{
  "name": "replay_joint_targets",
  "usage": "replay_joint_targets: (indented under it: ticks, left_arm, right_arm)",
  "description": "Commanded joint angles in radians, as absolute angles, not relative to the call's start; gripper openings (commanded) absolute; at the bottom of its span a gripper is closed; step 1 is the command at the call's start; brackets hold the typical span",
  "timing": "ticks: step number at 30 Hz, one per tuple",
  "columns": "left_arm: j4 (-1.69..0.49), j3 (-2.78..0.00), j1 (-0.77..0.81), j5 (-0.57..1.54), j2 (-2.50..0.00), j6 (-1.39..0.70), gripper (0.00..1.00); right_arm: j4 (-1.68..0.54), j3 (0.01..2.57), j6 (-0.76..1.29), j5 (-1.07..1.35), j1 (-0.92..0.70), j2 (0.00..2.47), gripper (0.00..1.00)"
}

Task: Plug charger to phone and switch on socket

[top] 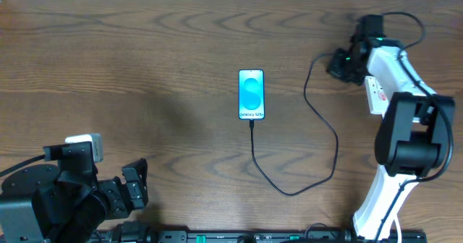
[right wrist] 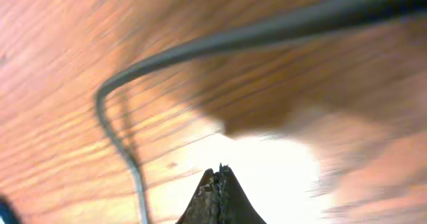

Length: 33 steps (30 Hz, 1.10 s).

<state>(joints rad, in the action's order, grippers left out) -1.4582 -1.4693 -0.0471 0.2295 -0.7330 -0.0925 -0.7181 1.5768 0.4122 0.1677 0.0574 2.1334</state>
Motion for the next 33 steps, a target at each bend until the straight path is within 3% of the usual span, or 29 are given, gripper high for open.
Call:
replay_joint_targets:
  ticks: [1, 7, 17, 19, 20, 21, 23, 25, 33]
  left_arm:
    - [-1.458, -1.478, -0.051, 0.219, -0.73, -0.083, 0.95]
    - [-1.458, -1.478, -0.051, 0.219, -0.73, -0.083, 0.94]
    - [-1.458, -1.478, -0.051, 0.219, -0.73, -0.083, 0.94]
    - [-1.458, -1.478, -0.051, 0.219, -0.73, -0.083, 0.94]
    - [-1.458, -1.478, -0.051, 0.219, -0.73, -0.083, 0.94]
    - [-1.458, -1.478, -0.051, 0.219, -0.73, -0.083, 0.94]
    - [-1.458, -1.478, -0.051, 0.219, -0.73, -0.083, 0.94]
    - [-1.458, -1.478, -0.051, 0.219, -0.73, -0.083, 0.94]
    - [-1.458, -1.478, -0.051, 0.219, -0.73, -0.083, 0.94]
  right_arm:
    - [-0.742, 1.57, 0.411, 0.158, 0.059, 2.15, 0.01]
    - [-0.822, 1.57, 0.458, -0.054, 0.076, 2.063, 0.01]
    - [-0.968, 1.57, 0.563, -0.078, 0.144, 1.717, 0.01]
    - [-0.963, 1.57, 0.564, -0.133, 0.144, 1.662, 0.24]
    - [-0.944, 1.57, 0.564, -0.119, 0.144, 1.635, 0.51]
    - [-0.925, 1.57, 0.564, -0.102, 0.144, 1.627, 0.38]
    - [-0.932, 1.57, 0.626, -0.099, 0.147, 1.63, 0.01]
    - [-1.0, 1.57, 0.895, -0.098, 0.169, 1.657, 0.01]
    - [-1.007, 1.57, 1.078, -0.045, 0.244, 1.781, 0.01]
